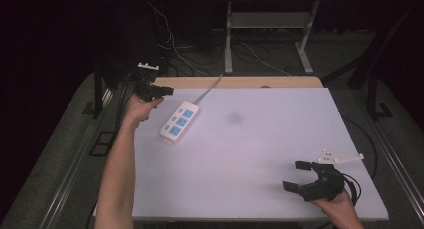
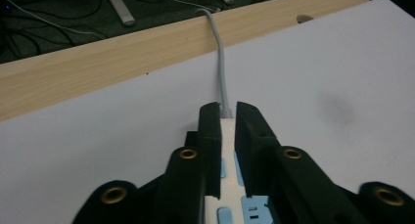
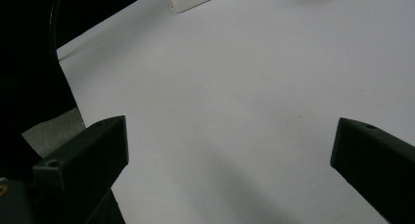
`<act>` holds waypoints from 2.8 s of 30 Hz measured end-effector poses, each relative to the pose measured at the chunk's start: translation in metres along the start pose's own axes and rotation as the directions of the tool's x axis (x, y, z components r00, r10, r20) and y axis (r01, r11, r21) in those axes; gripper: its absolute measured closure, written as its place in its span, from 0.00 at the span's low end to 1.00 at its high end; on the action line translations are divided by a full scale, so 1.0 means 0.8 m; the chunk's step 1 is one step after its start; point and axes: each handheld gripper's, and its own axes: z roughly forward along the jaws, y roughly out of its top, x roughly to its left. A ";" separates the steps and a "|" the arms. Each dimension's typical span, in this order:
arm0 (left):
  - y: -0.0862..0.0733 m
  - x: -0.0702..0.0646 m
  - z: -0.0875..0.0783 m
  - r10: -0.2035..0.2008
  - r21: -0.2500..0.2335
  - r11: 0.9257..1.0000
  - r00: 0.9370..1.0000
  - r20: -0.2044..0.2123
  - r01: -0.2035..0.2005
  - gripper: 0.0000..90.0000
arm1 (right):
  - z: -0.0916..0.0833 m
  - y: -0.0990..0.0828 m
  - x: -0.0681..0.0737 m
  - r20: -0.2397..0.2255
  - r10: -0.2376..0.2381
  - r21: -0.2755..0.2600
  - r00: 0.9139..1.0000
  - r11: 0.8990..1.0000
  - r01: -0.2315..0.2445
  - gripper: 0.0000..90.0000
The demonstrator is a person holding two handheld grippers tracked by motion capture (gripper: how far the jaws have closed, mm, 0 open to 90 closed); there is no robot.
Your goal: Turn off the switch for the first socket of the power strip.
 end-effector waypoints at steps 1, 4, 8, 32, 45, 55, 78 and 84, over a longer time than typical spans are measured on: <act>0.000 0.000 0.002 -0.005 0.001 1.000 1.000 0.000 0.005 0.93 | 0.000 0.000 0.000 0.000 0.001 -0.001 1.000 1.000 -0.001 0.00; -0.003 0.000 0.010 -0.014 0.011 1.000 1.000 -0.003 0.014 0.99 | 0.000 0.000 0.000 0.000 0.000 -0.001 1.000 1.000 0.000 0.00; -0.008 0.002 0.018 -0.016 0.026 1.000 1.000 -0.009 0.016 0.99 | 0.000 0.000 0.000 0.000 -0.002 0.001 1.000 1.000 0.002 0.00; -0.038 0.010 0.052 -0.072 0.059 0.996 0.997 0.013 0.071 0.99 | 0.000 -0.001 -0.001 0.005 -0.004 0.005 1.000 1.000 0.004 0.00; -0.048 0.005 0.073 -0.077 0.117 0.990 0.997 0.021 0.074 0.99 | 0.000 -0.002 -0.001 0.007 -0.009 0.008 1.000 1.000 0.009 0.00; -0.055 0.004 0.080 -0.074 0.111 0.991 0.997 0.023 0.071 0.99 | -0.005 -0.002 -0.006 0.018 -0.002 0.001 1.000 1.000 0.002 0.00; -0.062 0.001 0.079 -0.093 0.096 0.991 0.996 0.017 0.091 0.99 | -0.012 -0.002 -0.007 0.025 -0.001 -0.015 1.000 1.000 0.001 0.00; -0.061 -0.005 0.079 -0.053 0.094 0.994 0.999 -0.013 0.054 0.99 | -0.012 -0.002 -0.007 0.027 -0.001 -0.014 1.000 1.000 0.001 0.00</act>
